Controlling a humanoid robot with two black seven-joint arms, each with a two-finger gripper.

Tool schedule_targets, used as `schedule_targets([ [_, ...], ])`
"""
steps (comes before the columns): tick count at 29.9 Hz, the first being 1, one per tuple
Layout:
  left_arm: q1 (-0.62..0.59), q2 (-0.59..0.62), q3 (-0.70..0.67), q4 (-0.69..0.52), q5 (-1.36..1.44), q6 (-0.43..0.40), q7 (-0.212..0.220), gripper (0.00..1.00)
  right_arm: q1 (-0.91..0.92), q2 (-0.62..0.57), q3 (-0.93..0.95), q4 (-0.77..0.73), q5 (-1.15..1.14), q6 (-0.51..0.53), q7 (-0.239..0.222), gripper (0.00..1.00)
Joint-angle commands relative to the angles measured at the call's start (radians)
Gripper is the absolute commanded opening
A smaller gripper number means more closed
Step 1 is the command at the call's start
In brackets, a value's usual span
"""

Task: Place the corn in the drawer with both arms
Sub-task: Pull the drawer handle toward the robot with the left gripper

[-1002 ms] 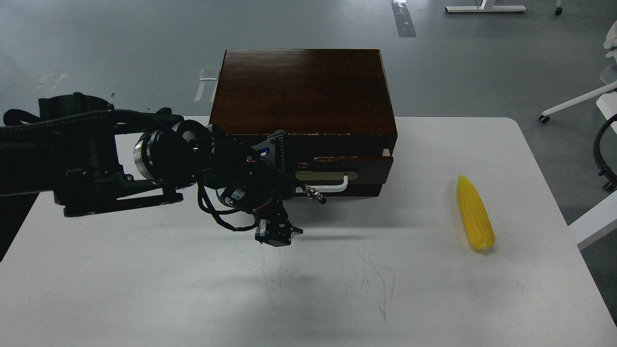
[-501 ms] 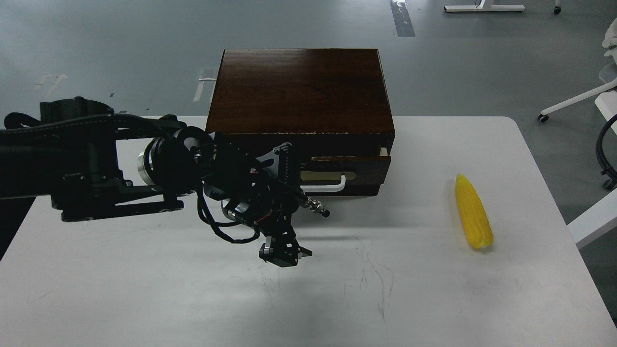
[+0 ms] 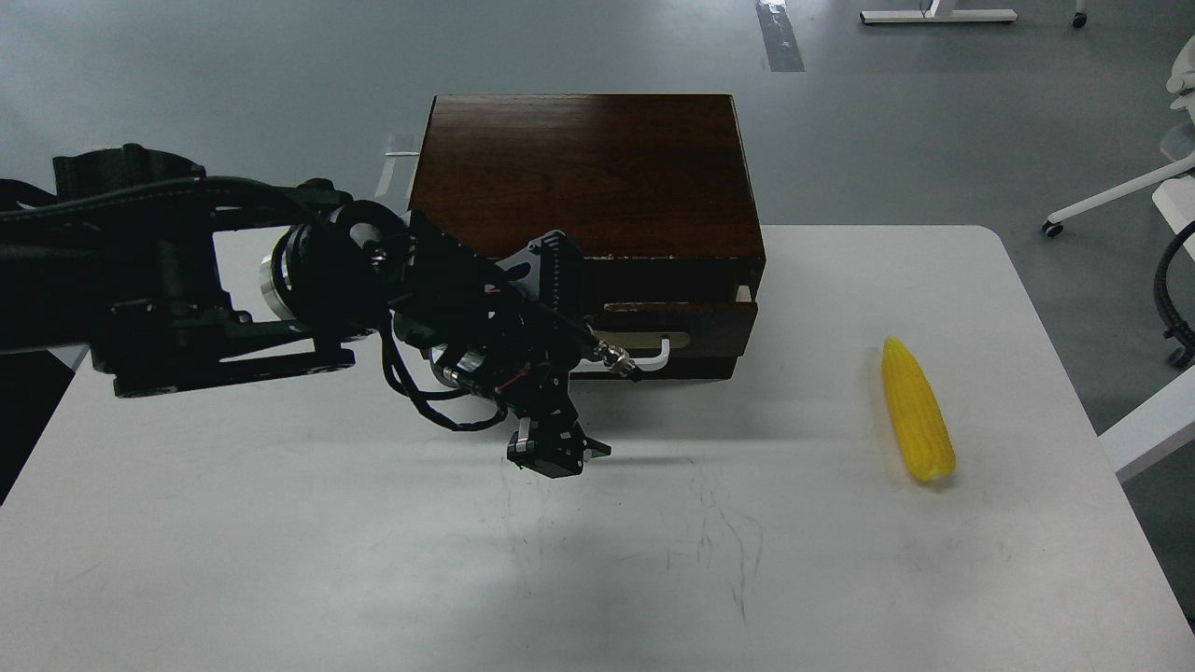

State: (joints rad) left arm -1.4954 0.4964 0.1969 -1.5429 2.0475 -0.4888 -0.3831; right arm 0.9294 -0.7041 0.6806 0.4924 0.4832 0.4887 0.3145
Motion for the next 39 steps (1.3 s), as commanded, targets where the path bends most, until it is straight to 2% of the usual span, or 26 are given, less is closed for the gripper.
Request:
schedule_targets([
  [1, 0.003, -0.01, 0.003, 0.037, 0.0, 0.0, 0.013, 0.94, 0.0, 0.0, 0.001, 0.0, 0.0, 0.0, 0.0, 1.0],
  [19, 0.053, -0.012, 0.01, 0.083, 0.017, 0.0, 0.027, 0.94, 0.0, -0.002, 0.001, -0.002, 0.0, 0.0, 0.0, 1.0],
  [39, 0.057, -0.045, 0.015, 0.027, 0.016, 0.0, 0.018, 0.94, -0.001, -0.017, 0.001, -0.002, 0.0, 0.0, 0.0, 1.0],
])
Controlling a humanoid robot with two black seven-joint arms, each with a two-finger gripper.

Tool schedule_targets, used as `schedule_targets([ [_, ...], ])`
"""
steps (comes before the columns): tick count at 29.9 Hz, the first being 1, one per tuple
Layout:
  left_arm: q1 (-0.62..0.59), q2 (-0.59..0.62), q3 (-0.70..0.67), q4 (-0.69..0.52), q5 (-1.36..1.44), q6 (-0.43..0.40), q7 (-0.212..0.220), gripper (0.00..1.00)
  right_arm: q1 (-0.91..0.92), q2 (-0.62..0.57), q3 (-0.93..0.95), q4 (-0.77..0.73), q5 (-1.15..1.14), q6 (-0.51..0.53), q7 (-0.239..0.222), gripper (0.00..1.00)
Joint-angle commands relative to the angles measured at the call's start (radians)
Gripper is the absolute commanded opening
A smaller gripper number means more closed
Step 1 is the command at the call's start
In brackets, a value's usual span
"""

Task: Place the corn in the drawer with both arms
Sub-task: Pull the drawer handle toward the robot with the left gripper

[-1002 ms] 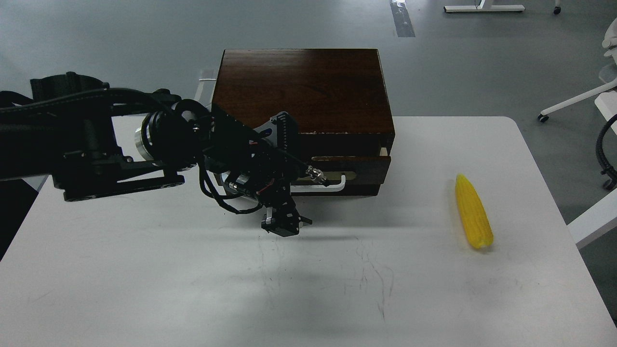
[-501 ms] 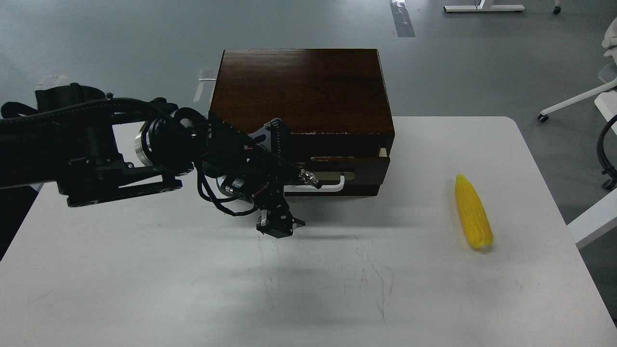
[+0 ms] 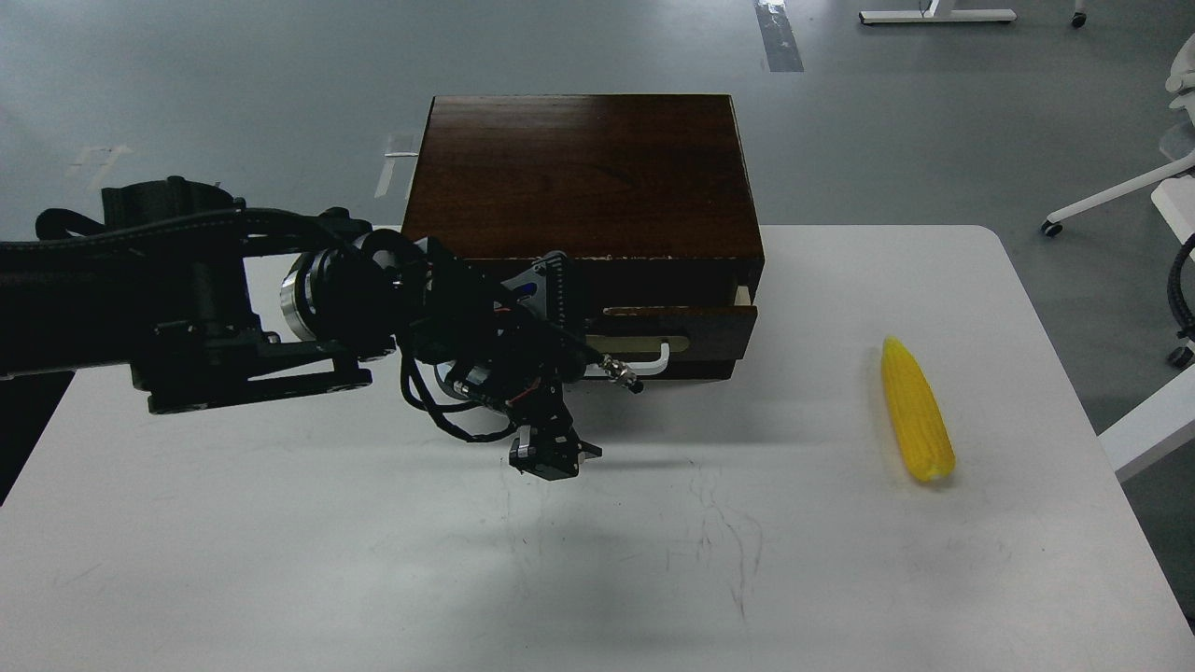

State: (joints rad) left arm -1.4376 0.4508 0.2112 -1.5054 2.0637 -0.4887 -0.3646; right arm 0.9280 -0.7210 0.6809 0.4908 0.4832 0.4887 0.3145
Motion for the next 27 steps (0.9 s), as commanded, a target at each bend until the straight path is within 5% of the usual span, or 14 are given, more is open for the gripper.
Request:
schedule_targets([
  [1, -0.001, 0.0, 0.0, -0.01, 0.0, 0.0, 0.0, 0.94, 0.0, 0.0, 0.0, 0.0, 0.0, 0.0, 0.0, 1.0],
  [27, -0.006, 0.016, 0.002, -0.099, 0.0, 0.0, 0.003, 0.94, 0.0, -0.011, 0.0, 0.0, 0.0, 0.0, 0.0, 1.0],
])
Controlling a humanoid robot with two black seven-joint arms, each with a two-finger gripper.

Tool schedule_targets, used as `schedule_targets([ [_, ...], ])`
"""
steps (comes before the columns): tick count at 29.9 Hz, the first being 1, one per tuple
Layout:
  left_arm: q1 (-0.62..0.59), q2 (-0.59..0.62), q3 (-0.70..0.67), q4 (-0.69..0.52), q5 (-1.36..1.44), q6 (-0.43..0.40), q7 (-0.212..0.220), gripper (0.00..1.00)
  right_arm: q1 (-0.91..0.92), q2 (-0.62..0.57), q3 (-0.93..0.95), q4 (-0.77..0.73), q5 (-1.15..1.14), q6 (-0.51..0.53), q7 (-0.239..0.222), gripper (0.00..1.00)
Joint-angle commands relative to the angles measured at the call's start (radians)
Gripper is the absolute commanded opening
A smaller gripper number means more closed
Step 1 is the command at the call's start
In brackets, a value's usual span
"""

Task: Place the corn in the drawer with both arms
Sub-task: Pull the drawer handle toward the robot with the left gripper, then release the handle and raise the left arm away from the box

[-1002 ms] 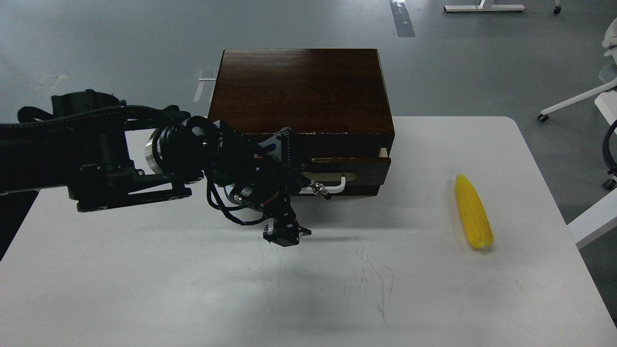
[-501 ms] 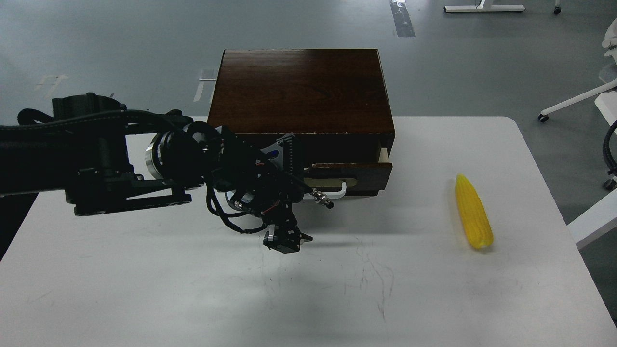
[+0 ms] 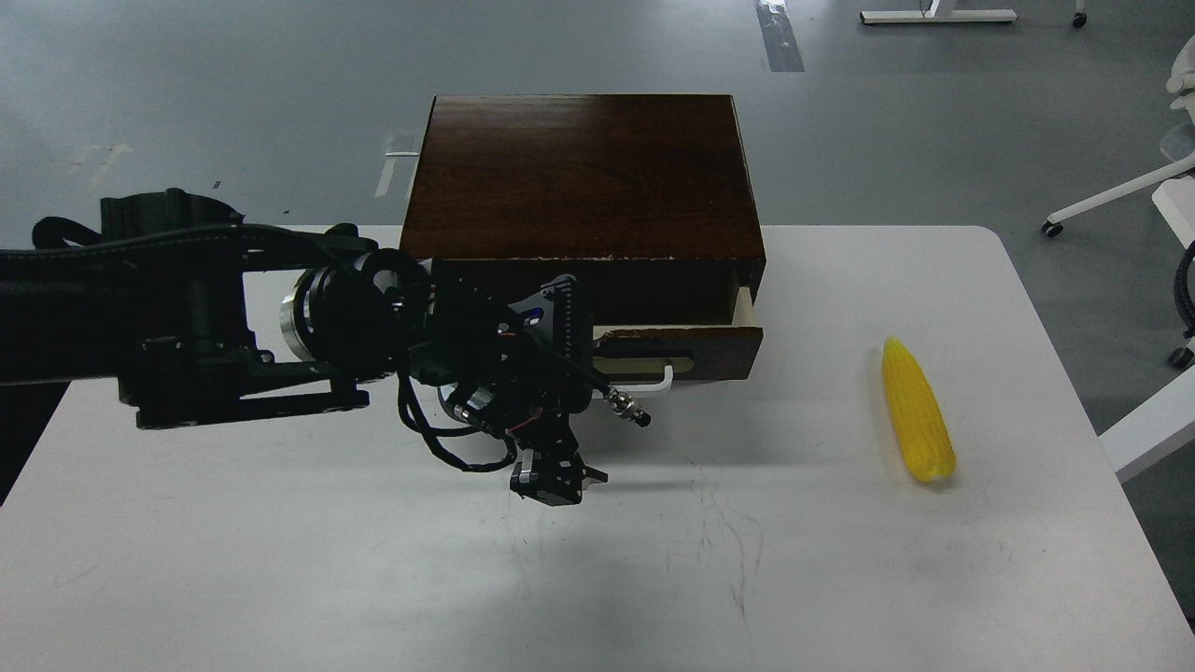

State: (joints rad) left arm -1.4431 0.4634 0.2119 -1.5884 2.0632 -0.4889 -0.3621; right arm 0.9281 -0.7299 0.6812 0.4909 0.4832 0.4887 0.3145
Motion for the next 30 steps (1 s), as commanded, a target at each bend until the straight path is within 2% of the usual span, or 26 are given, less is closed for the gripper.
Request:
schedule_targets([
  [1, 0.0, 0.003, 0.001, -0.019, 0.002, 0.0, 0.0, 0.94, 0.0, -0.002, 0.0, 0.0, 0.0, 0.0, 0.0, 1.0],
  [21, -0.065, 0.023, -0.041, -0.025, -0.02, 0.0, 0.0, 0.97, 0.017, 0.0, -0.002, -0.028, 0.0, 0.0, 0.0, 1.0],
  [25, -0.062, 0.084, -0.164, -0.024, -0.156, 0.0, -0.003, 0.97, 0.02, -0.003, -0.018, -0.028, -0.003, 0.0, -0.009, 1.0],
  [30, -0.059, 0.106, -0.258, 0.083, -0.507, 0.0, 0.006, 0.98, 0.049, -0.013, -0.133, -0.028, -0.057, 0.0, -0.015, 1.0],
])
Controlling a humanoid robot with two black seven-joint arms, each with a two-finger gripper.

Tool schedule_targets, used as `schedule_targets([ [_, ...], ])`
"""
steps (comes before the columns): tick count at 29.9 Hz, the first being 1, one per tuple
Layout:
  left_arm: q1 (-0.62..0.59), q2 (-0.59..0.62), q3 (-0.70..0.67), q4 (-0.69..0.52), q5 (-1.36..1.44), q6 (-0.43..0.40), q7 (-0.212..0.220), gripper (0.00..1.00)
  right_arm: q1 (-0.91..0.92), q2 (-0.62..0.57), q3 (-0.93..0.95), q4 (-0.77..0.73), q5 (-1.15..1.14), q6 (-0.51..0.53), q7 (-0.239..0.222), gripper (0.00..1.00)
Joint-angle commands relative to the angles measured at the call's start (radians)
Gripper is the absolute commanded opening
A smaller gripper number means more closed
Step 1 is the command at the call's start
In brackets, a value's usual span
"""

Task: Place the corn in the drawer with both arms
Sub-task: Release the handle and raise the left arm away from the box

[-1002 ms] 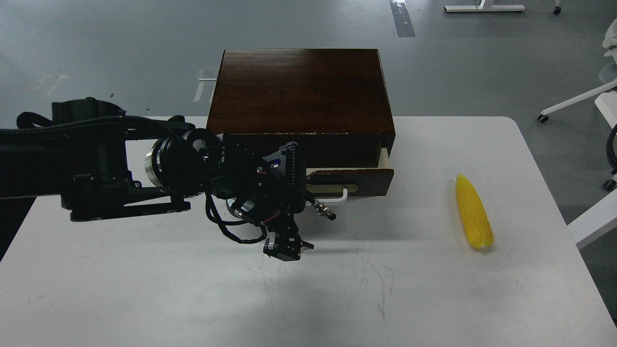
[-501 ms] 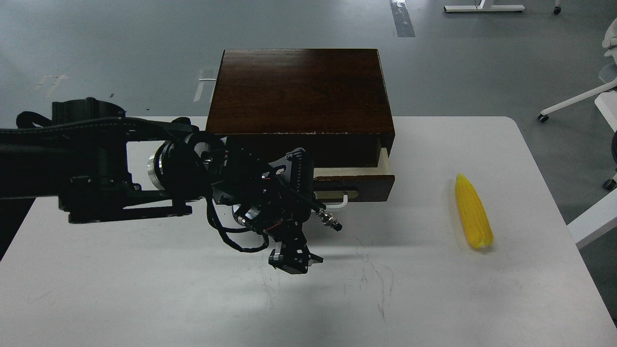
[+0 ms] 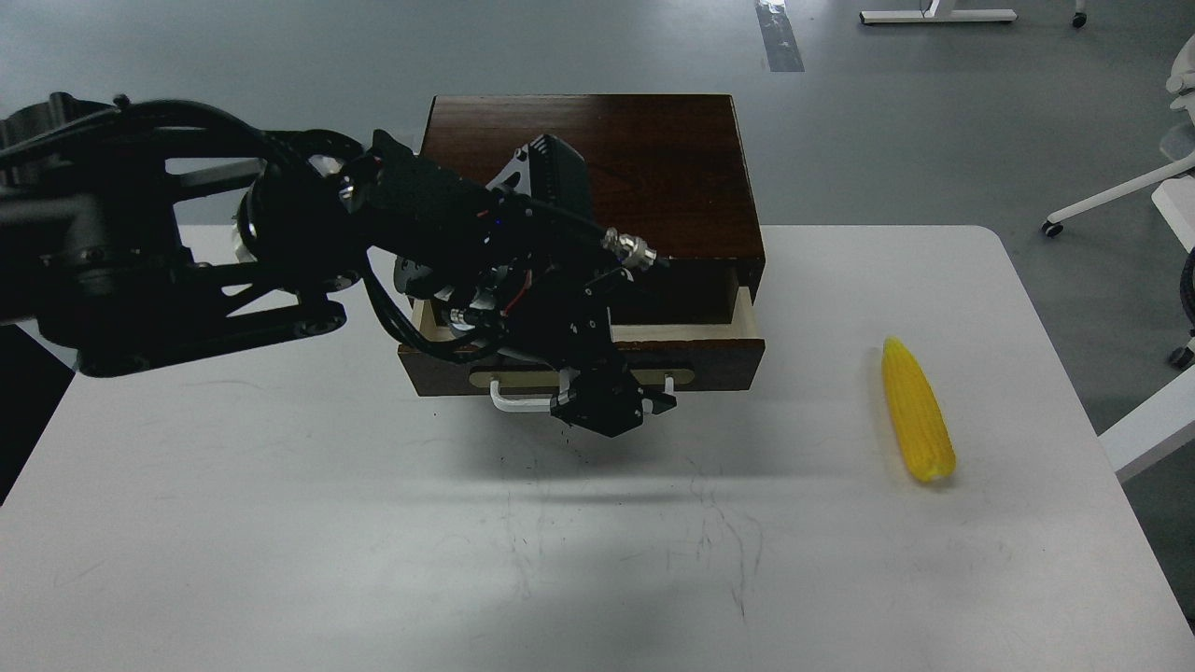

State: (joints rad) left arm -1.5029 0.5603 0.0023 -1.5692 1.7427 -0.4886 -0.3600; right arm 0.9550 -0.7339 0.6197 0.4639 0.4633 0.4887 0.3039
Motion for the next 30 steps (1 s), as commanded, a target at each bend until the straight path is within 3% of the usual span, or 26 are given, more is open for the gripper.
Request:
schedule_targets([
  [1, 0.001, 0.012, -0.065, 0.08, -0.231, 0.0, 0.004, 0.98, 0.03, -0.015, -0.099, -0.001, -0.055, 0.0, -0.008, 1.0],
  [5, 0.021, 0.039, -0.177, 0.234, -0.549, 0.0, -0.005, 0.98, 0.068, -0.044, -0.261, 0.01, -0.192, 0.0, -0.016, 1.0],
  [10, 0.104, 0.03, -0.3, 0.555, -1.105, 0.0, 0.004, 0.98, 0.096, -0.045, -0.386, 0.012, -0.36, 0.0, -0.009, 1.0],
  [18, 0.22, -0.042, -0.382, 0.878, -1.581, 0.0, -0.008, 0.98, 0.188, -0.048, -0.482, 0.077, -0.783, 0.0, 0.001, 1.0],
  [22, 0.268, -0.06, -0.465, 0.96, -1.71, 0.0, 0.001, 0.98, 0.212, -0.091, -0.494, 0.206, -0.962, 0.0, 0.006, 1.0],
  [25, 0.338, -0.06, -0.519, 0.986, -1.81, 0.0, 0.004, 0.98, 0.206, -0.116, -0.5, 0.399, -1.151, 0.0, 0.004, 1.0],
  [28, 0.369, -0.054, -0.524, 0.988, -1.838, 0.0, 0.004, 0.98, 0.197, -0.133, -0.52, 0.472, -1.276, 0.0, 0.001, 1.0],
  [30, 0.403, -0.048, -0.525, 0.994, -1.853, 0.0, 0.013, 0.98, 0.186, -0.136, -0.573, 0.501, -1.475, 0.0, 0.001, 1.0],
])
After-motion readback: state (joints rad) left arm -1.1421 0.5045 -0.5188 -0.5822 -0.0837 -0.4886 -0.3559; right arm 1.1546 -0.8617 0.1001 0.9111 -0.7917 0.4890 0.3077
